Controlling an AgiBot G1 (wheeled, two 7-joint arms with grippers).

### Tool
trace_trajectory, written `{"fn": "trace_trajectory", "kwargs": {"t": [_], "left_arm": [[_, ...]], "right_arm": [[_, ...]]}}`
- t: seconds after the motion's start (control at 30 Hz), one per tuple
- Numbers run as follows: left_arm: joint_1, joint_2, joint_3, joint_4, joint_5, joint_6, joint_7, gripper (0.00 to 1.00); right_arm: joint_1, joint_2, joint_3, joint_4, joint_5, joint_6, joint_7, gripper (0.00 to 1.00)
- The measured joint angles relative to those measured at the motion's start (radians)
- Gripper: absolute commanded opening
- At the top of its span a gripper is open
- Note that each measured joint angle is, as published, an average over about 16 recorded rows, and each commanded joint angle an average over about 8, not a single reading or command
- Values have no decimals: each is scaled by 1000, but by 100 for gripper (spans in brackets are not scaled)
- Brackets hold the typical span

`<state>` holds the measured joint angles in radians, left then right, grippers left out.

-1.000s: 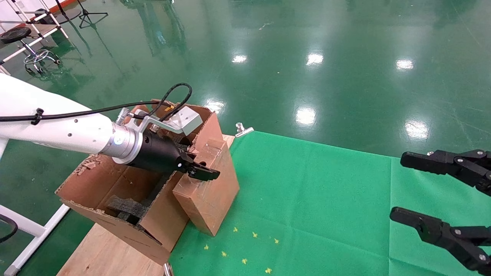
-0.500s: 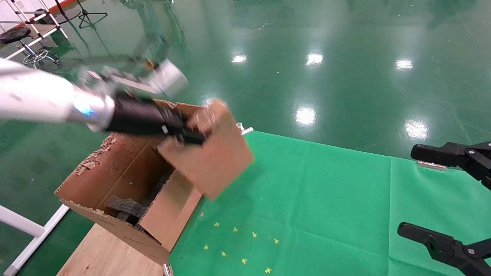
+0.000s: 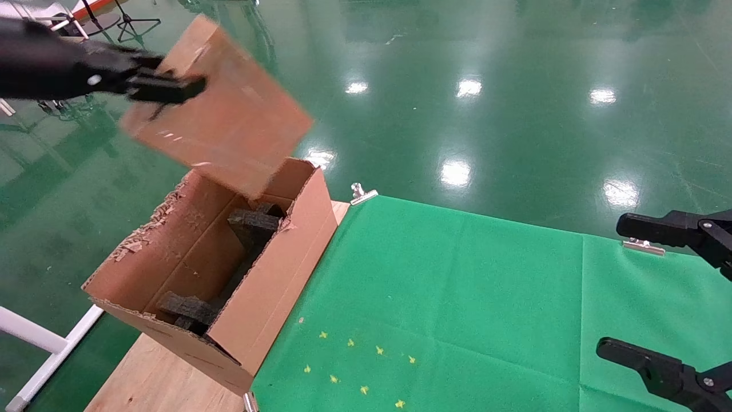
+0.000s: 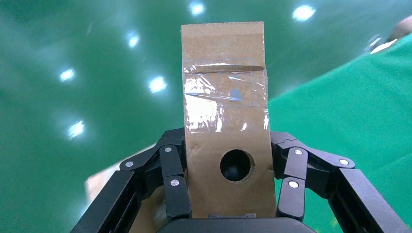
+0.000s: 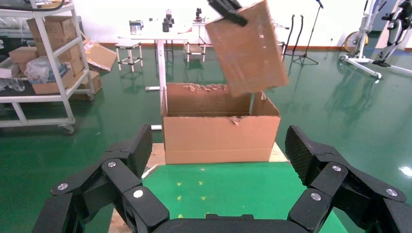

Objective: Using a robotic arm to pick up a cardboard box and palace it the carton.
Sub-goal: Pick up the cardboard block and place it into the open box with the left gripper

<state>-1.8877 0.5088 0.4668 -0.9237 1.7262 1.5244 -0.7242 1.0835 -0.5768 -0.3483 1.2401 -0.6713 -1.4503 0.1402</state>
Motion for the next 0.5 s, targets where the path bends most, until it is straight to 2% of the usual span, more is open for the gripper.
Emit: {"fn": "trace_trajectory", "kwargs": {"t": [0.23, 0.5], "left_arm": [[-14, -2, 48, 138, 98, -28, 119, 0], [41, 42, 90, 280, 181, -157, 209, 0]], "right_arm": [[0, 0, 0, 0, 0, 0, 0, 100], [0, 0, 0, 0, 0, 0, 0, 100]]}}
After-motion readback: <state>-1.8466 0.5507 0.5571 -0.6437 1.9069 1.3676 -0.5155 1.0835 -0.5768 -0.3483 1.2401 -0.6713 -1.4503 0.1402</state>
